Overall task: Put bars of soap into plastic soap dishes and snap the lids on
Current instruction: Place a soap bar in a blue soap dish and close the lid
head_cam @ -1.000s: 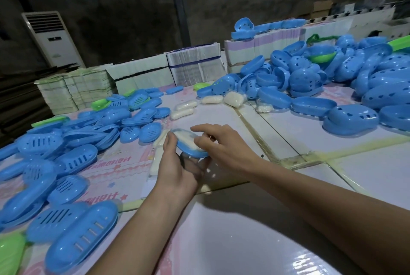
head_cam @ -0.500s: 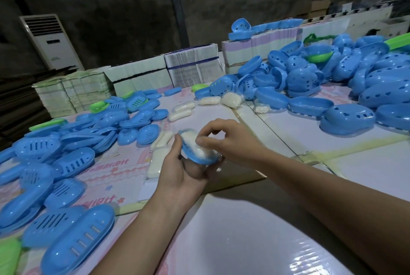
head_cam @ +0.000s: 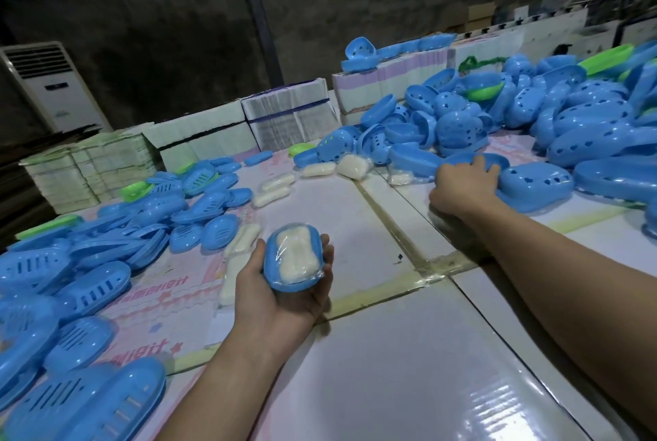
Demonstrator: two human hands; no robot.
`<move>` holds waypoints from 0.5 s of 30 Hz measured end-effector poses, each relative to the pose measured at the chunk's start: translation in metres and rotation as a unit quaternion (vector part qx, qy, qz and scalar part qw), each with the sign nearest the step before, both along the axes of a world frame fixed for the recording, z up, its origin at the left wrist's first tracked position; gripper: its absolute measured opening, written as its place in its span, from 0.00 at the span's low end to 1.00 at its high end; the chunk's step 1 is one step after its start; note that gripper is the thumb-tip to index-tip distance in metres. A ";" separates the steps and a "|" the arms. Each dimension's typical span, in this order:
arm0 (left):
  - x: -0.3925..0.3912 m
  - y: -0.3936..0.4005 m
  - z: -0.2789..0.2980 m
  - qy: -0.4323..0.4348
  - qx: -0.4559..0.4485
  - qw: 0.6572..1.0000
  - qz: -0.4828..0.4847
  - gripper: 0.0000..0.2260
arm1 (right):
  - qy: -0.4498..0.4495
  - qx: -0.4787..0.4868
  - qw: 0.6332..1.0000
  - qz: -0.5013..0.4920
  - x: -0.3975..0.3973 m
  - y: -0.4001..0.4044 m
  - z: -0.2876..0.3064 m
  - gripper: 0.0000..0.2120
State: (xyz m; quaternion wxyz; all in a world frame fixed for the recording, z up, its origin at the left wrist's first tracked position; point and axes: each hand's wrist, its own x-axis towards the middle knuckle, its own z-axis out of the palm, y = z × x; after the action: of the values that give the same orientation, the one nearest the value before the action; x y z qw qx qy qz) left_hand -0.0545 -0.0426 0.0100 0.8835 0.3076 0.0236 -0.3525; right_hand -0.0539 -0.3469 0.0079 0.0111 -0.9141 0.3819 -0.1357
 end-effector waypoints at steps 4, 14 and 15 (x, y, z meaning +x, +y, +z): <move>0.000 -0.001 -0.003 -0.017 0.029 0.999 0.000 0.25 | -0.017 -0.027 0.998 0.050 0.006 0.006 -0.003 0.02; 0.001 -0.003 -0.007 -0.070 0.062 0.995 0.018 0.25 | -0.257 0.180 0.921 0.231 0.000 0.059 0.024 0.16; 0.001 -0.003 -0.006 -0.073 0.064 0.995 0.022 0.26 | -0.294 0.242 0.891 0.248 -0.003 0.069 0.028 0.15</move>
State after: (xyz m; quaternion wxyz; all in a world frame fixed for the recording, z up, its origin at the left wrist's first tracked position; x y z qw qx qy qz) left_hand -0.0536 -0.0455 0.0037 0.8688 0.3881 -0.0113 -0.3072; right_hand -0.0566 -0.2782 0.0361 0.3767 -0.8664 0.1435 -0.2947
